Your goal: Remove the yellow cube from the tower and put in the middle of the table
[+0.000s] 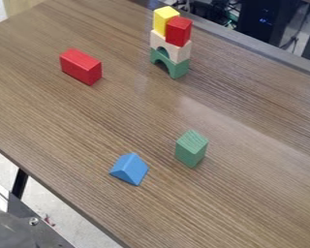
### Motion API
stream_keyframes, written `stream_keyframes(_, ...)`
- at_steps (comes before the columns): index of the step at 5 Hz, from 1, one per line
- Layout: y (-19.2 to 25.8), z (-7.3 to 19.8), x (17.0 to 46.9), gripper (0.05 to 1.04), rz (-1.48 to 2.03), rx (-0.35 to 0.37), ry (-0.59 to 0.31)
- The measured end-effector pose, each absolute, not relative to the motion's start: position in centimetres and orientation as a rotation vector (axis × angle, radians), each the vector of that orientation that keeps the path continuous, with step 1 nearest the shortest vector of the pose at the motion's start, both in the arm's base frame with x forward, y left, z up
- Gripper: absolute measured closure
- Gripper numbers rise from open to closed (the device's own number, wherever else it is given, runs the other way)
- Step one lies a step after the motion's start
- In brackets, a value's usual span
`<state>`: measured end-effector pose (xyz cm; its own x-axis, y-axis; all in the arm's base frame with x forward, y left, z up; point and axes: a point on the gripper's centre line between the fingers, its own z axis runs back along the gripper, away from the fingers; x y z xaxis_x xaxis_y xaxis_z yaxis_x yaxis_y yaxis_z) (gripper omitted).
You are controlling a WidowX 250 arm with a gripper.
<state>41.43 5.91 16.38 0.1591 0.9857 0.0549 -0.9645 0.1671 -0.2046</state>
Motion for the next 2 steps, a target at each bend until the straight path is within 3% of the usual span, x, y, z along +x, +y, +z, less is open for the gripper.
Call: stream_keyframes(2,-0.6,15.9,39.1,0.502,1.215,-0.131,-0.159)
